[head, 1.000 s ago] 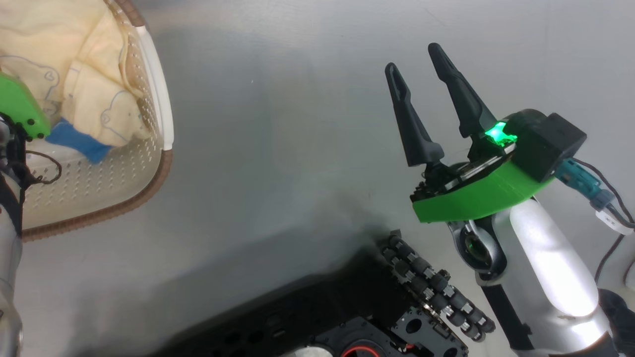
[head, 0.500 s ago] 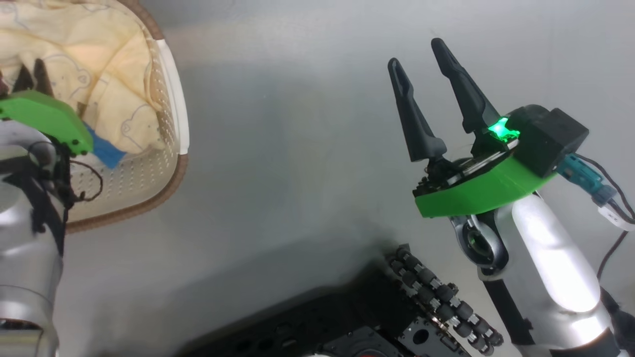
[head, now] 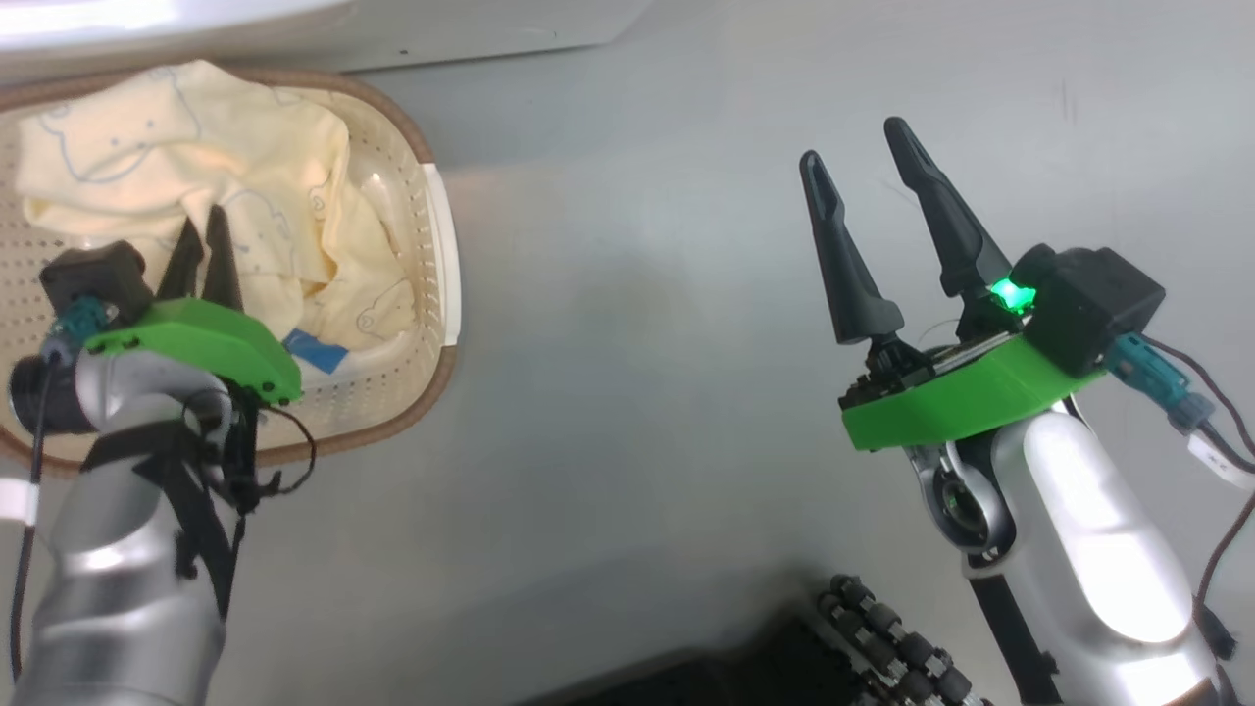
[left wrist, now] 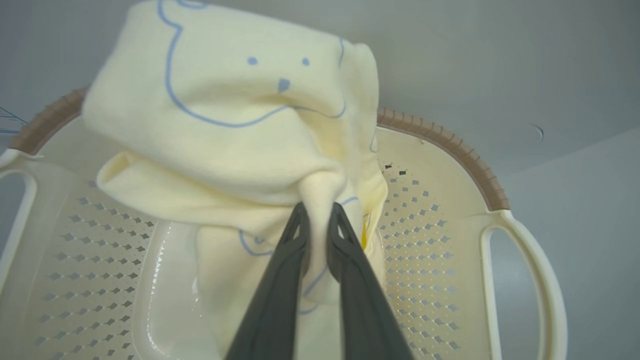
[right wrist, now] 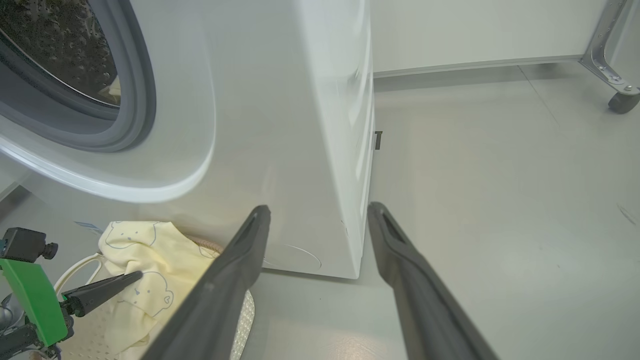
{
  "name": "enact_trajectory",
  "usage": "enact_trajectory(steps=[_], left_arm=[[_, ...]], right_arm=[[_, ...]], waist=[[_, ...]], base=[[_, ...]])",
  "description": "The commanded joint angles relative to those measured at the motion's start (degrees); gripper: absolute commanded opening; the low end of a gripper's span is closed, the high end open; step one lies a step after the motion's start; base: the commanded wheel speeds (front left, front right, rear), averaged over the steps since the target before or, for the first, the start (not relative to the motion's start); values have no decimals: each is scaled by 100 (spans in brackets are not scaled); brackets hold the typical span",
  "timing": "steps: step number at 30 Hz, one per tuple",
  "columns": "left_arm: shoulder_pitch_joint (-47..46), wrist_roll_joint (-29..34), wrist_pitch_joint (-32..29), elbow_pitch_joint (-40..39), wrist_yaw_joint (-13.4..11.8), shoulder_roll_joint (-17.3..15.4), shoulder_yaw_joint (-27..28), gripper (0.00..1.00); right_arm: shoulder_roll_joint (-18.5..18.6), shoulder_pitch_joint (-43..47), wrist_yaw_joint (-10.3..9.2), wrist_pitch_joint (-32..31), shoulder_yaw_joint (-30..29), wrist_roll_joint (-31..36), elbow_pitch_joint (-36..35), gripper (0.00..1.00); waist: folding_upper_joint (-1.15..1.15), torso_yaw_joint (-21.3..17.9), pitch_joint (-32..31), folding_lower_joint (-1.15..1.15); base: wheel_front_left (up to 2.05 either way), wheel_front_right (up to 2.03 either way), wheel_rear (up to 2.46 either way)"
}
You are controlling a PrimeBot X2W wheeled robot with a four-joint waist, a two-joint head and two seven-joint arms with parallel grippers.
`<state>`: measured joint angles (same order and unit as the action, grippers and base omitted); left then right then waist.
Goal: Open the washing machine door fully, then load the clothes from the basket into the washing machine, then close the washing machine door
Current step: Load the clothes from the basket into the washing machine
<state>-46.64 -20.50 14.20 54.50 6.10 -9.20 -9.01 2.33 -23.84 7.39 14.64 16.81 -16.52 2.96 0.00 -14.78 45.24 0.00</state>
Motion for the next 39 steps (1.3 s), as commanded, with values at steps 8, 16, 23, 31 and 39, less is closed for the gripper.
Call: enact_trajectory(steps=[8,16,23,31,39], left_arm=[[1267,66,79,-1064,6,35,331,0],[2264,88,79,-1831,-22,275,544,0],[2968,102,79,-2277,-9,459,674,0],[3723,288,80,-3051,-14,580,787,0],[4509,435,80,-3973,27,624,853,0]], right_arm=[[54,555,10,36,-54,64,-44,100],[54,910,10,36,-130,138,73,100],[54,1204,10,36,-183,269,165,100],[54,1598,10,36,-293,406,236,100],[54,1982,10,36,-372,488,286,100]], waist=[[0,241,-1065,0],[0,354,-1871,0],[0,472,-2590,0],[0,650,-3286,0],[0,779,-3887,0]], base=[[0,0,0],[0,0,0],[0,0,0],[0,0,0],[0,0,0]])
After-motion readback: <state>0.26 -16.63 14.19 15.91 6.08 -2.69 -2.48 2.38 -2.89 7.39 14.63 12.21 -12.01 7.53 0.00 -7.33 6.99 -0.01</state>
